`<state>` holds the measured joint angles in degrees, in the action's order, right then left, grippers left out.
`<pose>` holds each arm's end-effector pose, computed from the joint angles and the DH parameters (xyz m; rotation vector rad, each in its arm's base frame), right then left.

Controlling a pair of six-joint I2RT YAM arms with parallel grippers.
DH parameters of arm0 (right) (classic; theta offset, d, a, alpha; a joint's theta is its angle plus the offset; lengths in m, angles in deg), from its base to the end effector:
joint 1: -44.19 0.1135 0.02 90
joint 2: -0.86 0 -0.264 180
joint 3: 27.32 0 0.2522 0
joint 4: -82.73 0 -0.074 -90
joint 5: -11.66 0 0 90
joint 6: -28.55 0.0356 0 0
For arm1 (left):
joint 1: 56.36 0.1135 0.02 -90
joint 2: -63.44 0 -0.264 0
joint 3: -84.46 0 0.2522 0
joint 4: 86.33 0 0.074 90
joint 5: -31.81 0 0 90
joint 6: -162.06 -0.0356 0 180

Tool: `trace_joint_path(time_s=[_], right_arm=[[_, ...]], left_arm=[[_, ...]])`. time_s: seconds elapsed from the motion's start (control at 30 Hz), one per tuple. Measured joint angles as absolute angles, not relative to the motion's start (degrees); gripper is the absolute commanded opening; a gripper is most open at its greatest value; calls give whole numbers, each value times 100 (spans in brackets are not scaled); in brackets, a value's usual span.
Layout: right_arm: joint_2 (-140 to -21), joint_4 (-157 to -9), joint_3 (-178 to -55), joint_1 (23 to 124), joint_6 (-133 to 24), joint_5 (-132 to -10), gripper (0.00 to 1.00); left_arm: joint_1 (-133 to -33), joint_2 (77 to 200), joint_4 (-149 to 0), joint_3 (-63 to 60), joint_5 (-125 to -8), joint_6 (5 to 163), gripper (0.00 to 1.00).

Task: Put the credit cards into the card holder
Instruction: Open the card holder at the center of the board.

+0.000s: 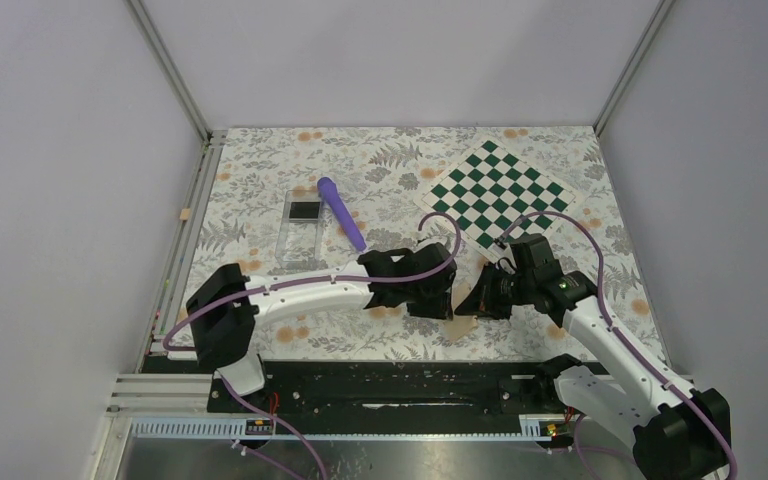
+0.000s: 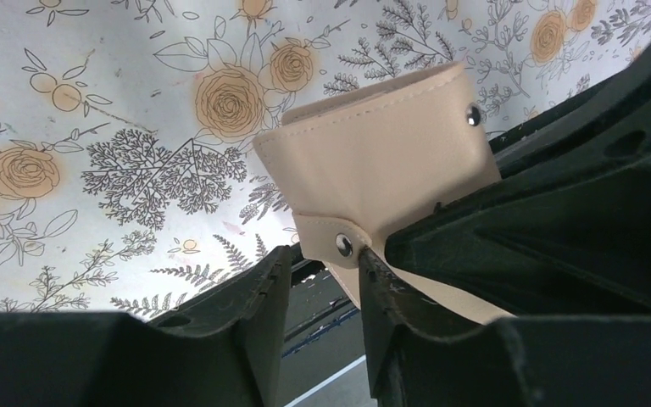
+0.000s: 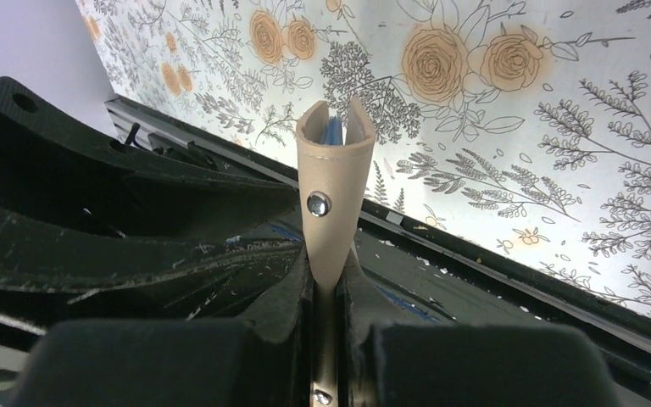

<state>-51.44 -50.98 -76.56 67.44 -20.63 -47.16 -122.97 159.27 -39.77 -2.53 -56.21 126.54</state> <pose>0.1567 0.0874 0.2297 0.1313 2.6056 1.1237 0.1433 -0.3283 0.2472 0.2735 2.7128 -0.7163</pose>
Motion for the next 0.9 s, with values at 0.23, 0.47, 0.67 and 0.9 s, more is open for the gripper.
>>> trace_joint_path(time_s=[0.23, 0.47, 0.67, 0.9], right_arm=[[-5163, -4943, -7713, 6757, -2103, -4502, 0], [-5181, -4923, -7779, 6757, -2116, -4312, 0], [-5201, -4906, -7783, 6757, -2157, -4314, 0], [-5262, -4906, -7783, 6757, -2203, -4314, 0]], left_arm=[[-11784, 15853, -4369, 586, -5575, 12763, 31], [-11482, 15739, -4417, 1231, -5581, 12754, 52], [-11432, 14810, -5405, 2011, -6104, 12964, 67], [-11314, 14133, -5914, 2317, -6449, 13270, 69]])
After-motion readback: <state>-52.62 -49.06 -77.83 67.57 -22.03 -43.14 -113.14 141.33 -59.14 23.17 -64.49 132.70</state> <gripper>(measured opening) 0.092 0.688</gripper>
